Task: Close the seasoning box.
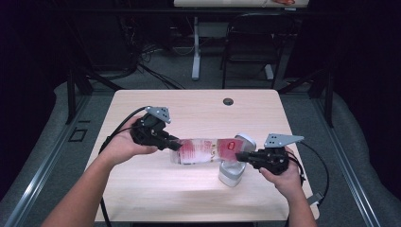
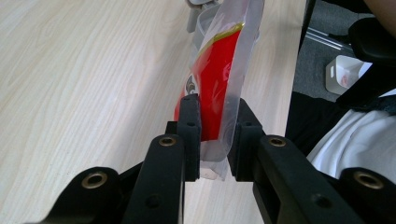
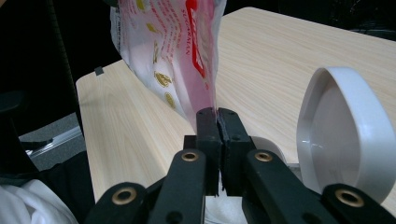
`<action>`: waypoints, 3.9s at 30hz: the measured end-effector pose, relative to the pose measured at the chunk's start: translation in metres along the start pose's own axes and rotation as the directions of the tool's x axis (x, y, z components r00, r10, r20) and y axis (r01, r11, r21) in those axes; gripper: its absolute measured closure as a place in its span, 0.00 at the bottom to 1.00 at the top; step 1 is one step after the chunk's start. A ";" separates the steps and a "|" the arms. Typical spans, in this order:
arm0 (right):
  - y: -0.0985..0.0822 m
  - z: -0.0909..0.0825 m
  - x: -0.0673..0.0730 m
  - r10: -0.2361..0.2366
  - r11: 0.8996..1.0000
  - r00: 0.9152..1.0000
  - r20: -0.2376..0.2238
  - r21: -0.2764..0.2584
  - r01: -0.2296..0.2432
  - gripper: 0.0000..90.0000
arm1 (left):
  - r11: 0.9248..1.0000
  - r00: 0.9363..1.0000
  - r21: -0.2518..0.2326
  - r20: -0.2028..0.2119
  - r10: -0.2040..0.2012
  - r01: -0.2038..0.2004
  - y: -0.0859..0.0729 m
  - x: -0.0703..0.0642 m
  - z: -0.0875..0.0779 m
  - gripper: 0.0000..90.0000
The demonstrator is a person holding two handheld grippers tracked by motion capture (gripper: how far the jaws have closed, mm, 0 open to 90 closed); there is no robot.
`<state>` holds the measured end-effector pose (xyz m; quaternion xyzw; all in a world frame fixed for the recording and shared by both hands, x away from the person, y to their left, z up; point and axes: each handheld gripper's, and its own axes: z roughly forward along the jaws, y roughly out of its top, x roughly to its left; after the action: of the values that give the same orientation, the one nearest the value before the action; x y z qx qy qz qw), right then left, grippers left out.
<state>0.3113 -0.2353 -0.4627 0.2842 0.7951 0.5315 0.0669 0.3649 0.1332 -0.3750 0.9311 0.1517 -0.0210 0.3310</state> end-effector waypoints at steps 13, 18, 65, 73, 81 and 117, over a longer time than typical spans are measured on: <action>0.006 -0.001 0.006 -0.026 1.000 0.999 0.022 0.001 0.026 1.00 | 0.999 1.000 -0.027 0.005 -0.024 0.024 -0.014 0.005 0.005 0.86; 0.009 -0.003 0.007 -0.029 1.000 0.999 0.024 -0.010 0.030 1.00 | 0.999 0.999 -0.032 0.017 -0.032 0.033 -0.021 0.006 0.011 0.86; 0.051 0.005 0.022 -0.103 0.994 0.994 0.036 0.026 0.102 1.00 | 0.984 0.994 -0.143 0.035 -0.103 0.107 -0.076 0.013 0.039 0.85; 0.055 0.012 0.026 -0.116 0.992 0.993 0.029 0.043 0.115 1.00 | 0.982 0.994 -0.151 0.020 -0.109 0.111 -0.085 0.013 0.037 0.85; 0.060 0.020 0.030 -0.135 0.989 0.991 0.023 0.063 0.134 1.00 | 0.981 0.993 -0.155 -0.003 -0.117 0.115 -0.095 0.013 0.036 0.85; 0.054 0.054 0.044 -0.211 0.964 0.977 0.025 0.168 0.204 1.00 | 0.984 0.984 -0.089 -0.068 -0.163 0.156 -0.126 0.015 0.065 0.78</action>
<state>0.3172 -0.1538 -0.4290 0.2153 0.8601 0.4479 0.1153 0.3463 0.1888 -0.5047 0.9015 0.2390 -0.0060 0.3607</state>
